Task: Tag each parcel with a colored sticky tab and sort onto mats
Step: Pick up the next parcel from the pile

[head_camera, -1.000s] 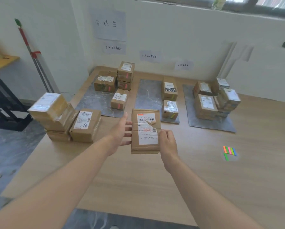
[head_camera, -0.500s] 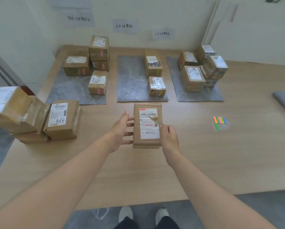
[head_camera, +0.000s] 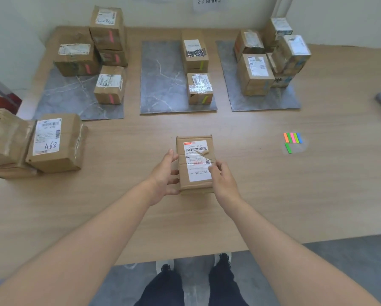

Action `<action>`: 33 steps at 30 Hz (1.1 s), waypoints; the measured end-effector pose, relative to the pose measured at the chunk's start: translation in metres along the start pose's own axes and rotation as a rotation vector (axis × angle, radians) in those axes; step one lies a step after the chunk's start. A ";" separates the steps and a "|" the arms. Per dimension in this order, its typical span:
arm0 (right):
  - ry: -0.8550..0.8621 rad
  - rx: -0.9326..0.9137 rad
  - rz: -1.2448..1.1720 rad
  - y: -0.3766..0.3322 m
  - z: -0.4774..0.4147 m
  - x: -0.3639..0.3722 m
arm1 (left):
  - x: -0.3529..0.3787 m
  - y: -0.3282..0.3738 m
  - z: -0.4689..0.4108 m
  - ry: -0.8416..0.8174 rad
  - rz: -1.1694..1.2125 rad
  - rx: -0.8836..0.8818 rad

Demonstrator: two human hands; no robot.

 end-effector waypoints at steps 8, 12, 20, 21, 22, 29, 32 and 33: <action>-0.089 -0.022 0.064 0.013 -0.008 0.004 | 0.006 -0.015 -0.011 0.046 0.006 -0.012; -0.087 -0.028 0.057 0.019 -0.014 0.006 | 0.005 -0.015 -0.013 0.055 -0.009 -0.005; 0.021 -0.102 -0.009 0.000 -0.010 -0.005 | 0.004 0.009 -0.006 0.122 -0.100 0.141; 0.043 -0.124 -0.015 -0.004 -0.010 -0.008 | 0.009 0.018 0.002 0.123 -0.105 0.167; 0.057 -0.136 -0.020 -0.007 -0.011 -0.010 | 0.013 0.025 0.005 0.122 -0.104 0.203; 0.143 -0.237 -0.095 -0.039 -0.001 -0.039 | 0.039 0.067 0.023 0.092 -0.137 0.346; 0.198 -0.280 -0.135 -0.052 0.005 -0.057 | 0.057 0.075 0.031 0.052 -0.186 0.352; 0.217 -0.293 -0.146 -0.054 0.005 -0.064 | 0.065 0.078 0.034 0.033 -0.213 0.357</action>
Point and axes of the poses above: each hand's wrist, its own z-axis away from the middle knuckle, its own x-axis out of the palm, y = z × x, the point moved 7 cm from there along -z, towards the middle knuckle, and after that the axes turned 1 degree about y, right-handed, at the moved point
